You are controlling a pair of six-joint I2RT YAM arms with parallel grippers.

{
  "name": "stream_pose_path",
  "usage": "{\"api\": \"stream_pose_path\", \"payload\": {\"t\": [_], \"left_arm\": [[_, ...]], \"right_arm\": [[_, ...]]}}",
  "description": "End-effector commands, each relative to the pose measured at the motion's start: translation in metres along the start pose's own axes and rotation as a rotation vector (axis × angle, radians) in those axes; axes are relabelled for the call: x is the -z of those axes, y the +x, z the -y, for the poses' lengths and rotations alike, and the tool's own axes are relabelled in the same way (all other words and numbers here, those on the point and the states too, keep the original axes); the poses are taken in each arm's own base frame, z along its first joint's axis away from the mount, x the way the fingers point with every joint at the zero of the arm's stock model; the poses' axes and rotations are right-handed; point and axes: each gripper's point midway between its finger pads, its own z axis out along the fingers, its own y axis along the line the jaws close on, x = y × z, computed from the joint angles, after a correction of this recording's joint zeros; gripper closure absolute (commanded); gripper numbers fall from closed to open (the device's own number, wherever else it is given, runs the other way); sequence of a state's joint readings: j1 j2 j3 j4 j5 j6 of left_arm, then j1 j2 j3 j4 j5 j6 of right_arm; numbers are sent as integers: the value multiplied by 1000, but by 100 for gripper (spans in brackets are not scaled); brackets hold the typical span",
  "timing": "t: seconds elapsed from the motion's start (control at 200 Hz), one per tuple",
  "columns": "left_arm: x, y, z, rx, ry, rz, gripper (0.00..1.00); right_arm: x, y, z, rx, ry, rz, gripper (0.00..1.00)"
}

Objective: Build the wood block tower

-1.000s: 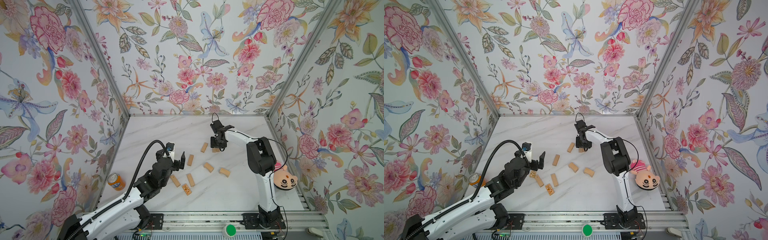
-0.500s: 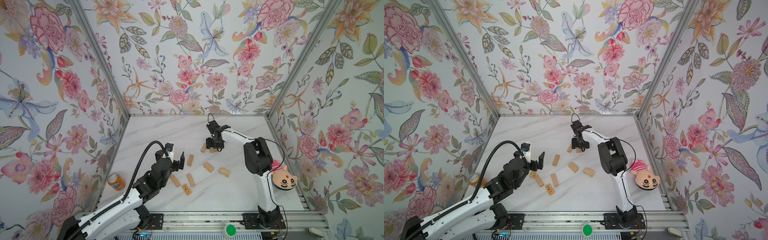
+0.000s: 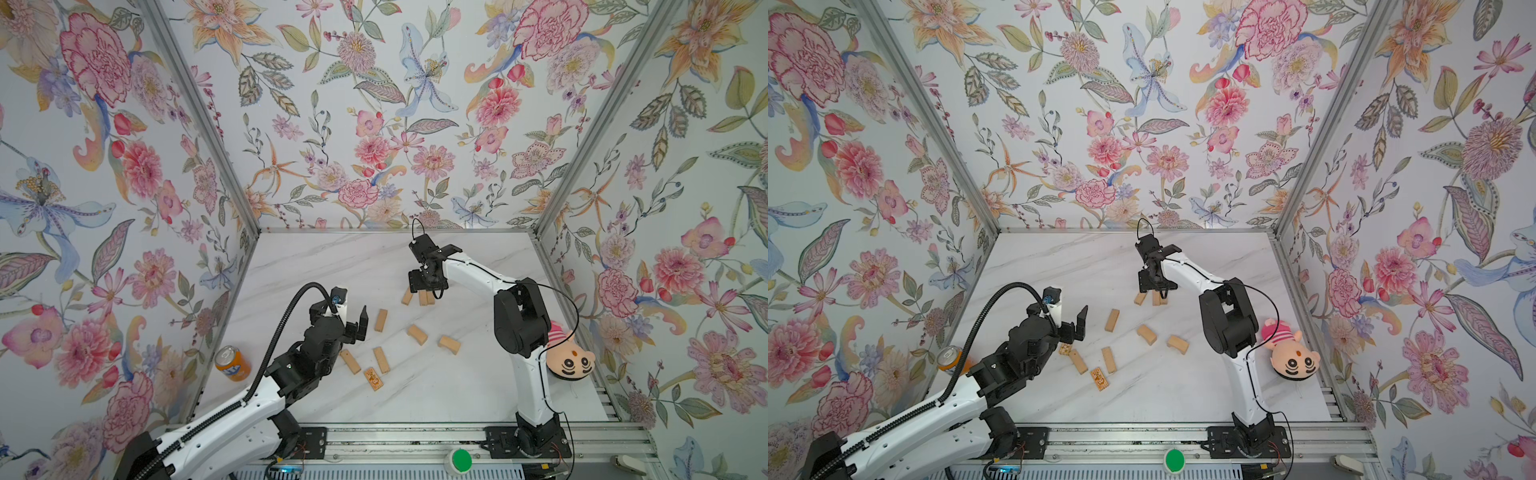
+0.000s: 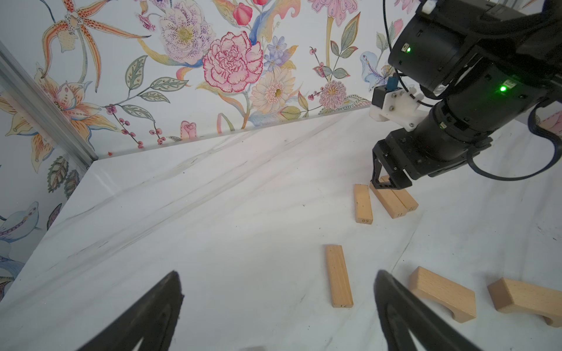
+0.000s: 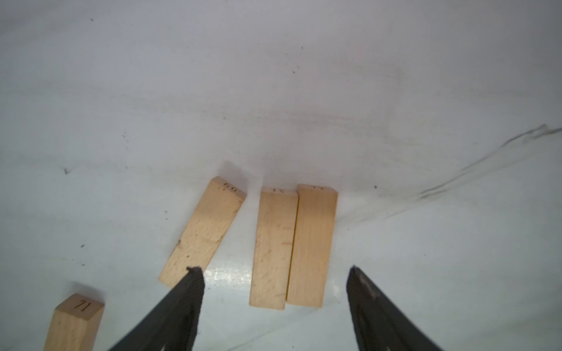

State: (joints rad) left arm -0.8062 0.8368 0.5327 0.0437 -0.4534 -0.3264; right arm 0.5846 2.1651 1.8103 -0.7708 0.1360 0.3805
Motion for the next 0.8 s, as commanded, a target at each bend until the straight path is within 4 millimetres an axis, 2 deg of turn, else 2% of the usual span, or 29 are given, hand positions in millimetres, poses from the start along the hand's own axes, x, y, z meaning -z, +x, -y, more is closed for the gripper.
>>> {"api": "stream_pose_path", "payload": {"t": [0.0,0.045,0.055,0.085,0.21,0.5,0.796], "left_arm": [[7,-9,-2,29,-5,17,1],[7,-7,-3,32,-5,12,1],[7,-7,-3,34,-5,12,1],[8,-7,-4,38,-5,12,1],[13,-5,-6,57,-4,16,1],[17,7,-8,88,12,13,1],[18,7,-10,88,8,20,1]], "right_arm": [[18,-1,-27,48,-30,23,25],[15,-1,-30,45,-35,18,26],[16,3,-41,62,-45,19,26],[14,7,-50,72,-55,12,26],[6,11,-61,58,-71,-6,29],[-9,24,-60,25,-65,-54,32],[-20,40,-62,18,-72,-104,31]]}}
